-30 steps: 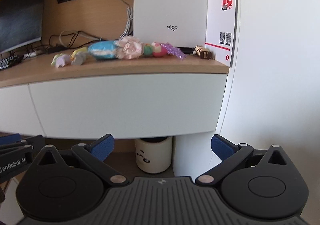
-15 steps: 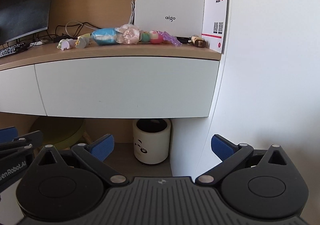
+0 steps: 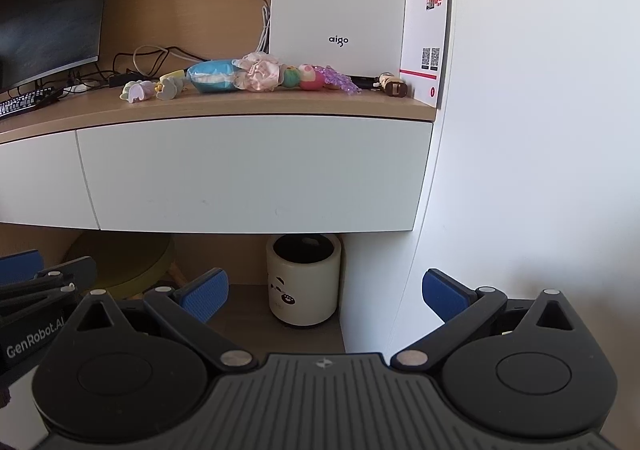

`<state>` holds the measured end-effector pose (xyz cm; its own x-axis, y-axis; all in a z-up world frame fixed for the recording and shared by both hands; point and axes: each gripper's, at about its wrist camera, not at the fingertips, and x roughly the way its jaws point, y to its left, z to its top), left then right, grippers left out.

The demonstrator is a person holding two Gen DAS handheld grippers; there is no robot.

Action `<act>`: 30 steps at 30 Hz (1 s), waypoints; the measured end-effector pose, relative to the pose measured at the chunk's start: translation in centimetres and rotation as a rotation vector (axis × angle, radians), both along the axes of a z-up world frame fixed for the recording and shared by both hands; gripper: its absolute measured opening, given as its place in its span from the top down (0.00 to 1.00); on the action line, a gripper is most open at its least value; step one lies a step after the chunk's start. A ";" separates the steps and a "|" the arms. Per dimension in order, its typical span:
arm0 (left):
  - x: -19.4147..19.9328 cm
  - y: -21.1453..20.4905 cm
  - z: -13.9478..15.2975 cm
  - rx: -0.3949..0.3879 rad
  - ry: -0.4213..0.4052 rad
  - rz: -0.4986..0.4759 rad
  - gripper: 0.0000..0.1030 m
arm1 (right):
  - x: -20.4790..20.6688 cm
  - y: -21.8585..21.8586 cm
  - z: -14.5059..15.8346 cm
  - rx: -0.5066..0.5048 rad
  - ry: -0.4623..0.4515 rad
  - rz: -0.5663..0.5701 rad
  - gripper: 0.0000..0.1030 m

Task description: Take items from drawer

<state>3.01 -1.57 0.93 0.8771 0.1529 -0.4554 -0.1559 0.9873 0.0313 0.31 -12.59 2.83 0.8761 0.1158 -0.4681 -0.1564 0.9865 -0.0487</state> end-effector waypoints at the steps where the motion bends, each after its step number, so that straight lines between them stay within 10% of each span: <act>1: -0.1 0.0 0.0 0.000 -0.002 0.001 0.50 | -0.1 0.0 0.0 -0.001 -0.001 0.000 0.00; 30: -1.6 -0.1 0.5 -0.017 -0.007 -0.003 0.50 | -2.0 -0.1 0.6 0.001 -0.003 -0.017 0.00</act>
<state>1.46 -1.65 1.39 0.8807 0.1423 -0.4517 -0.1526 0.9882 0.0138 -1.70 -12.65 3.46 0.8794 0.1011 -0.4653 -0.1394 0.9891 -0.0484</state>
